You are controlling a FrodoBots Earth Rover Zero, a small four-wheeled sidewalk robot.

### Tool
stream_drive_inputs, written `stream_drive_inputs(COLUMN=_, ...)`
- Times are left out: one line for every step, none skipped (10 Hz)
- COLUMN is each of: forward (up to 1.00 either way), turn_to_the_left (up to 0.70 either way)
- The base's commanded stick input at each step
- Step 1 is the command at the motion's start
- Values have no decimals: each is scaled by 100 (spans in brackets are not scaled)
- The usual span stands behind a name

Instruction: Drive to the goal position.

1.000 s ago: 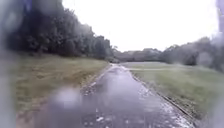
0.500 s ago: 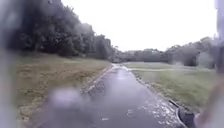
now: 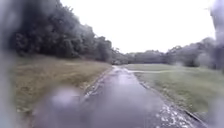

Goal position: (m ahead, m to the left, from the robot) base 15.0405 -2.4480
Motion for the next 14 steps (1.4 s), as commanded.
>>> stream_drive_inputs(forward=85, turn_to_the_left=-11)
stream_drive_inputs(forward=85, turn_to_the_left=-19)
stream_drive_inputs(forward=85, turn_to_the_left=0)
stream_drive_inputs(forward=85, turn_to_the_left=0)
stream_drive_inputs(forward=85, turn_to_the_left=0)
stream_drive_inputs(forward=85, turn_to_the_left=0)
stream_drive_inputs(forward=85, turn_to_the_left=0)
stream_drive_inputs(forward=85, turn_to_the_left=0)
stream_drive_inputs(forward=85, turn_to_the_left=0)
stream_drive_inputs(forward=85, turn_to_the_left=0)
stream_drive_inputs(forward=85, turn_to_the_left=0)
stream_drive_inputs(forward=85, turn_to_the_left=0)
stream_drive_inputs(forward=85, turn_to_the_left=0)
stream_drive_inputs(forward=85, turn_to_the_left=0)
